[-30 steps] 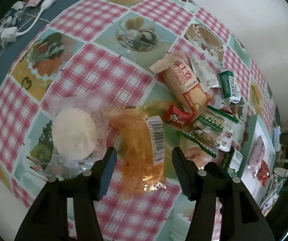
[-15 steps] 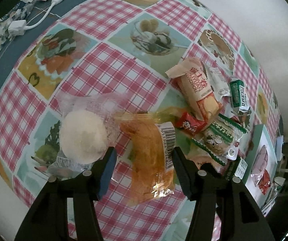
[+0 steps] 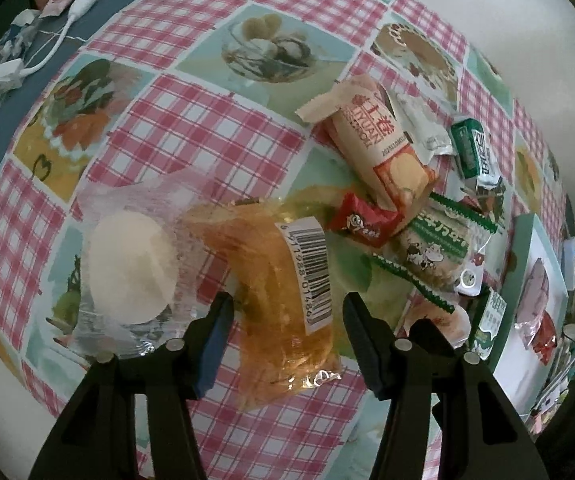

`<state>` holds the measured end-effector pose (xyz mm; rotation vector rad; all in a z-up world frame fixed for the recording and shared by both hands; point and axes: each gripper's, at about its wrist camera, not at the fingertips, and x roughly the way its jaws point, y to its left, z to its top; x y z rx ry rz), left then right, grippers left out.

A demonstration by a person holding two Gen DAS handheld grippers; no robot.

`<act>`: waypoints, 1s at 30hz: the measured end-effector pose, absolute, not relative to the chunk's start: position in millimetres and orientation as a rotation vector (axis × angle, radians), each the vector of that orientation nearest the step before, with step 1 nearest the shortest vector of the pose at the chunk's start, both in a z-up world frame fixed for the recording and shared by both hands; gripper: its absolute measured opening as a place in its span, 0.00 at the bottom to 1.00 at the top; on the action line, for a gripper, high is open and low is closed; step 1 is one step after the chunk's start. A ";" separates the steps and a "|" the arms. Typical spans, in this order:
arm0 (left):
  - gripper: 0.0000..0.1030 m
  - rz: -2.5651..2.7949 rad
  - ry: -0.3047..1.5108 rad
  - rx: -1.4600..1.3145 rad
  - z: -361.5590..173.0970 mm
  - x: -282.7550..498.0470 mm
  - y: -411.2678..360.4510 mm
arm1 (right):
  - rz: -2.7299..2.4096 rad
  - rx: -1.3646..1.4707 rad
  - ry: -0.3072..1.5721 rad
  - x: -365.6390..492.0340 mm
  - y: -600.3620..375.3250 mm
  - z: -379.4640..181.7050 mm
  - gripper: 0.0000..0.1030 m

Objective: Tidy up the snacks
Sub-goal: 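Close the left tool on the orange bread bag while the right tool grips the cream cup, then carry the bread bag with the left tool and cup with the right tool over the tray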

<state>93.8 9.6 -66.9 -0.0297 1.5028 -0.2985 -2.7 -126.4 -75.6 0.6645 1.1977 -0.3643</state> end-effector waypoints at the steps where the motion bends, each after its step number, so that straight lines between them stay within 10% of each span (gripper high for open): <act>1: 0.44 -0.299 1.502 -0.023 -66.6 93.6 8.5 | -0.364 0.664 1.199 -3.8 -127.5 -75.3 0.50; 30: 0.42 -0.370 1.327 0.009 -5.0 58.2 -2.6 | -0.449 0.712 1.079 -60.6 -168.0 -19.1 0.50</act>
